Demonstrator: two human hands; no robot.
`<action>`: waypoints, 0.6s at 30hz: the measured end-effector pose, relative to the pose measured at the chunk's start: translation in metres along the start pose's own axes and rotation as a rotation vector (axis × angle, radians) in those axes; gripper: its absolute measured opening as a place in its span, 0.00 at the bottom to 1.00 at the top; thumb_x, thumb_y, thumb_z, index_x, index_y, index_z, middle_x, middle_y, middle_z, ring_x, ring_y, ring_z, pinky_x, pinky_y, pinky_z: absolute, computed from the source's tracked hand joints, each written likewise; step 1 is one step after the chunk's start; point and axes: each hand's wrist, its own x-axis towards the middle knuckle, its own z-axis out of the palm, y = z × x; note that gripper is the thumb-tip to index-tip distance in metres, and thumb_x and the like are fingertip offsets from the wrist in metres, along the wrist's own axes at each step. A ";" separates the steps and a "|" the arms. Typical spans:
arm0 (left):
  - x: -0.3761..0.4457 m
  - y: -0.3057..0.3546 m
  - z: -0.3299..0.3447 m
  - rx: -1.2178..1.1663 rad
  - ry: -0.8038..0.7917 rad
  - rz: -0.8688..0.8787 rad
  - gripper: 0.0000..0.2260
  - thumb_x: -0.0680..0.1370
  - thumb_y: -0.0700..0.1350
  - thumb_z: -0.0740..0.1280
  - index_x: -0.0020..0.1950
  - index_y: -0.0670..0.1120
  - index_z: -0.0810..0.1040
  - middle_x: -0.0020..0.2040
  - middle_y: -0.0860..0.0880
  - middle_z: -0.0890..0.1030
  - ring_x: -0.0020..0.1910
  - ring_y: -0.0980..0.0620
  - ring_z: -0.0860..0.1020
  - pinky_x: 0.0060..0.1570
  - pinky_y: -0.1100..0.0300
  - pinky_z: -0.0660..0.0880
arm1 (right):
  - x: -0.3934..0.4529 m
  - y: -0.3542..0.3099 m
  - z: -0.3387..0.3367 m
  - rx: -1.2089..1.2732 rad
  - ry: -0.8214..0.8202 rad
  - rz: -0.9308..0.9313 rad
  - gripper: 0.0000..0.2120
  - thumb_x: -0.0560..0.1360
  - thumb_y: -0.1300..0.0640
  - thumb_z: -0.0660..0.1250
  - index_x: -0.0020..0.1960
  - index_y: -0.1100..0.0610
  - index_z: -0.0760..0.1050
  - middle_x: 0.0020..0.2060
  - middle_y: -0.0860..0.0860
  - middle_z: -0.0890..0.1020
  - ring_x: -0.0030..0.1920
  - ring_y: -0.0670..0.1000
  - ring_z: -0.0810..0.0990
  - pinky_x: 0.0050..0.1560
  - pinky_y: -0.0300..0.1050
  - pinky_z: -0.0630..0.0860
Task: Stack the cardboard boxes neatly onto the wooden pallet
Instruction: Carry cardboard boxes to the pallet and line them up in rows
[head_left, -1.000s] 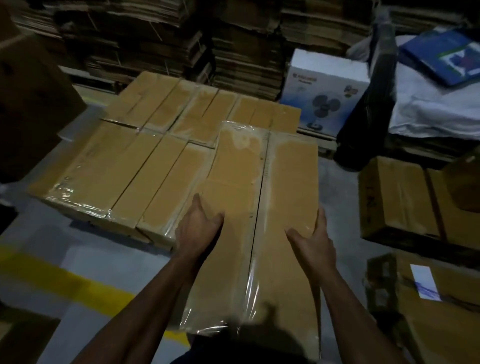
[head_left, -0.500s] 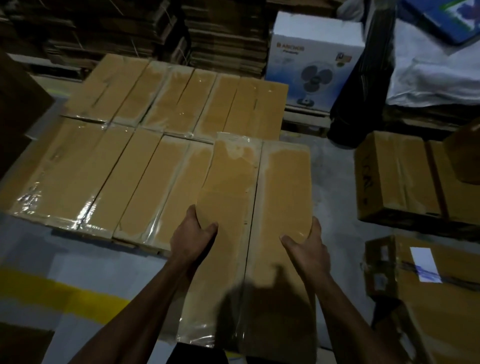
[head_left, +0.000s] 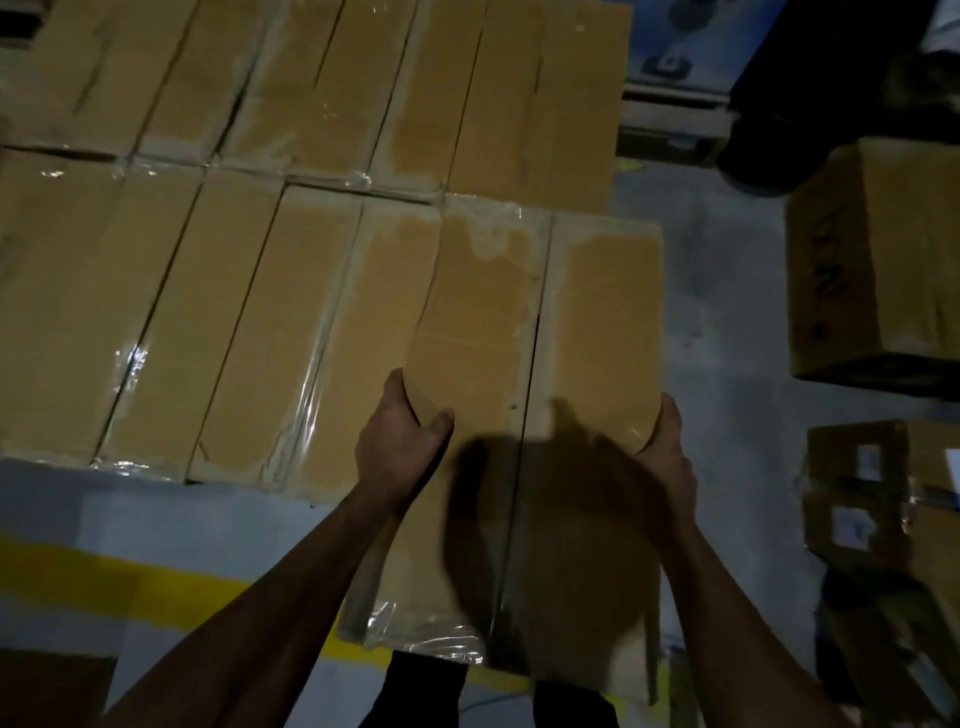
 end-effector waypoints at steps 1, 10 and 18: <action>0.010 -0.006 0.006 -0.005 0.000 0.002 0.31 0.74 0.57 0.69 0.73 0.52 0.61 0.60 0.48 0.80 0.56 0.41 0.79 0.55 0.48 0.76 | 0.011 0.003 0.009 0.000 0.001 0.003 0.53 0.59 0.26 0.67 0.77 0.38 0.48 0.68 0.55 0.73 0.64 0.64 0.74 0.65 0.66 0.71; 0.083 -0.050 0.051 -0.069 0.016 0.098 0.29 0.72 0.56 0.71 0.69 0.53 0.63 0.61 0.51 0.78 0.57 0.43 0.78 0.54 0.47 0.76 | 0.088 0.029 0.068 0.079 0.042 -0.130 0.47 0.66 0.37 0.73 0.78 0.41 0.52 0.54 0.42 0.71 0.55 0.53 0.74 0.61 0.58 0.72; 0.126 -0.070 0.075 -0.151 -0.017 0.202 0.29 0.68 0.55 0.71 0.66 0.55 0.64 0.63 0.51 0.74 0.64 0.46 0.72 0.63 0.45 0.73 | 0.129 0.044 0.101 0.110 0.095 -0.162 0.53 0.59 0.27 0.69 0.78 0.41 0.52 0.71 0.48 0.70 0.66 0.57 0.73 0.66 0.65 0.70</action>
